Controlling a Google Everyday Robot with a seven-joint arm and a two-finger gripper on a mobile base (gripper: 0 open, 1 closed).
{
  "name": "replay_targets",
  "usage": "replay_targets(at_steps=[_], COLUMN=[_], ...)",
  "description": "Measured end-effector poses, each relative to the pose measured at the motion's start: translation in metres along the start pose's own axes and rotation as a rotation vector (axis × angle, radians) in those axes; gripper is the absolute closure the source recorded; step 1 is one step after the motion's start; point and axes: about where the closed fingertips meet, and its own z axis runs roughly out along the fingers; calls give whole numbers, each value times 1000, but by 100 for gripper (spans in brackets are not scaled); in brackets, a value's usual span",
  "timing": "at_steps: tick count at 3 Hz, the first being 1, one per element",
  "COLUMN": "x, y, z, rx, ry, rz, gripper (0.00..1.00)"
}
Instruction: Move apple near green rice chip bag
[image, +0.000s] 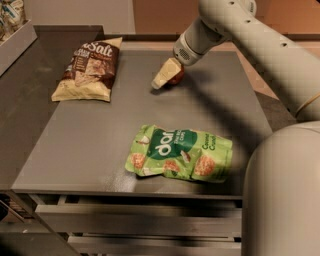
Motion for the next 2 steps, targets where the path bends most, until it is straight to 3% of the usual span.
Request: replay_targets(at_steps=[1, 2], x=[5, 10], y=[-5, -10], z=[6, 2], rx=[3, 9], ry=[25, 30], rz=[3, 10], gripper=[18, 42])
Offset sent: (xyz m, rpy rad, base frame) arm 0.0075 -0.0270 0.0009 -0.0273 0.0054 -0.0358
